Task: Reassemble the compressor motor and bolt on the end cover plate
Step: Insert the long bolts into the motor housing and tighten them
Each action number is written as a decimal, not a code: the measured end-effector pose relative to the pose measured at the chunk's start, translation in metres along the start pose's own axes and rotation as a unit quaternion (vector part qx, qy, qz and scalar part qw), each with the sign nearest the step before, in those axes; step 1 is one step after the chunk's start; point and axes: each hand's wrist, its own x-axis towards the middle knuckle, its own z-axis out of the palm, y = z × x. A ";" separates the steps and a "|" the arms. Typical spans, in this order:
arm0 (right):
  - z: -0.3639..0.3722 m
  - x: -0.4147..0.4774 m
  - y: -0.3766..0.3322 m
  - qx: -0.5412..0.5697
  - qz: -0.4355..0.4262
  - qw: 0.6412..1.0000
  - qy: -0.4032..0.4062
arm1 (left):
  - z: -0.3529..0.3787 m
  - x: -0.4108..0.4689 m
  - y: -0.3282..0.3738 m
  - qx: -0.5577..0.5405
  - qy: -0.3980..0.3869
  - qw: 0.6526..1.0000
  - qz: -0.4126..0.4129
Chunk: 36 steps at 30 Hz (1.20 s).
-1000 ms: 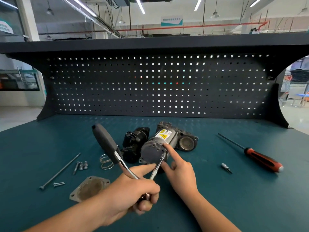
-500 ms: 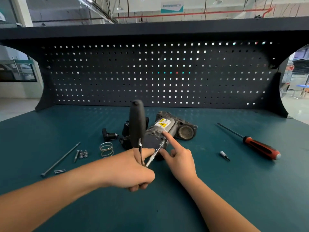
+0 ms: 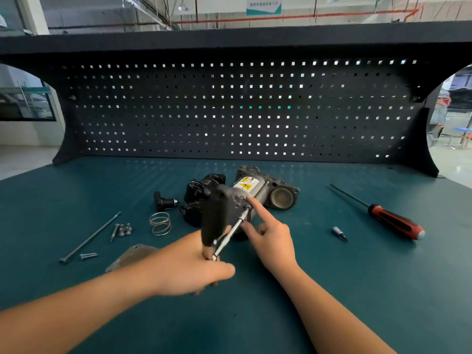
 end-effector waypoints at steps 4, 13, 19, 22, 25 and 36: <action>0.001 -0.001 0.000 0.009 -0.005 1.000 0.002 | 0.013 -0.004 -0.013 -0.383 -0.001 0.923 -0.048; 0.000 -0.002 -0.001 0.021 -0.006 1.000 -0.002 | 0.022 -0.002 -0.026 -0.669 -0.064 0.739 -0.047; 0.000 -0.003 0.000 0.001 0.005 1.000 -0.003 | 0.022 0.000 -0.017 -0.562 -0.024 0.826 -0.043; 0.000 -0.003 -0.001 -0.002 0.006 1.000 -0.009 | 0.022 0.001 -0.013 -0.539 -0.009 0.840 -0.061; -0.001 -0.003 -0.002 -0.002 0.007 1.000 -0.013 | 0.020 0.001 -0.012 -0.491 -0.004 0.870 -0.053; -0.003 -0.002 0.000 0.015 0.006 1.000 -0.017 | 0.003 0.008 -0.012 -0.174 -0.006 0.985 -0.008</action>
